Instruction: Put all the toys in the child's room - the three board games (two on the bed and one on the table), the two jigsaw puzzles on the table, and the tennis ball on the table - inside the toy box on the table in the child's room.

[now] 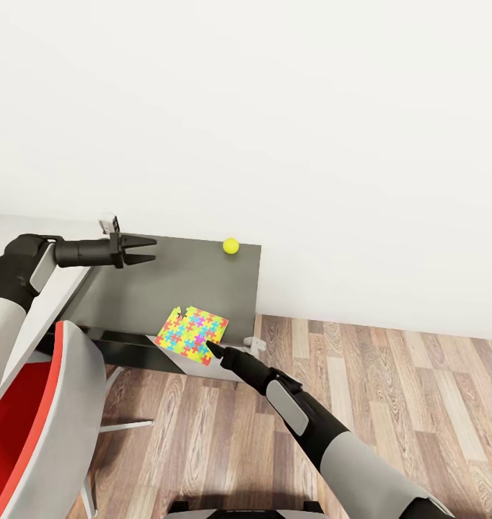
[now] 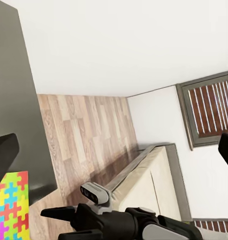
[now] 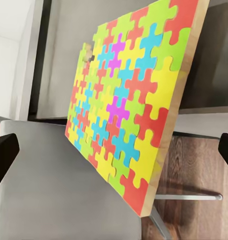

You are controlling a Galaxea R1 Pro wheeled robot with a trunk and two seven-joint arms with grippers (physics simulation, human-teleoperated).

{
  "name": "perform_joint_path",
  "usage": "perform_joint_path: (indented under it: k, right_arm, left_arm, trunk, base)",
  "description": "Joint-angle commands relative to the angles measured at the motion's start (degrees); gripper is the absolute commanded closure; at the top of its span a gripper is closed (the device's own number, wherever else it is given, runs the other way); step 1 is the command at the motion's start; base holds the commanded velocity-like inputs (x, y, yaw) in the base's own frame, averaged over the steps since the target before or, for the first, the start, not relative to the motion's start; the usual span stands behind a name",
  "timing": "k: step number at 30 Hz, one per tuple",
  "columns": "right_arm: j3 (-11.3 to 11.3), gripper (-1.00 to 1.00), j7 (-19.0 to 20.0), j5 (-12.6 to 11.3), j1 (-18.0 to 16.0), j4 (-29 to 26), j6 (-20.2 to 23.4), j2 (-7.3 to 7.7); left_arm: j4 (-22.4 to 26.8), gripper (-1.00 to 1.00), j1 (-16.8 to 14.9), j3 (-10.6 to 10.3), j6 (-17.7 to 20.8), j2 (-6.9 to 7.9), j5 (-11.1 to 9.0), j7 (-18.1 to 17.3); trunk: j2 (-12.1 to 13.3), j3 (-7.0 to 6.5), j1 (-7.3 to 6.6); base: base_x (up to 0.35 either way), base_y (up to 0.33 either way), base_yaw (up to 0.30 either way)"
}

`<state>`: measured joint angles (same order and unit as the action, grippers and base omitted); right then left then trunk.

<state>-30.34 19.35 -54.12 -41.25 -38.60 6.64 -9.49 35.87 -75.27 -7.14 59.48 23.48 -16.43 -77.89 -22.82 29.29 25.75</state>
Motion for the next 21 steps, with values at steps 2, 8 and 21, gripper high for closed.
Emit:
perform_joint_path:
  k: [2,8,21]
  right_arm:
    - [0.0,-1.00,0.1,-0.6,-0.1,0.0,0.3,0.00]
    - [0.0,-1.00,0.1,-0.6,-0.1,0.1,0.3,0.00]
    - [0.0,-1.00,0.1,-0.6,-0.1,2.4,0.3,-0.08]
  left_arm:
    - [0.0,-1.00,-0.1,-0.2,0.5,0.08,-0.1,-0.3]
    - [0.0,-1.00,-0.1,-0.3,0.5,0.08,-0.1,-0.4]
    - [0.0,-1.00,-0.1,-0.4,0.5,0.02,-0.1,-0.4]
  trunk:
    - [-0.1,0.08,0.03]
    - [-0.1,0.08,0.03]
    - [-0.1,0.08,0.03]
  base:
    - [0.000,0.000,0.000]
    - [0.000,0.009,0.000]
    - [0.000,0.019,0.000]
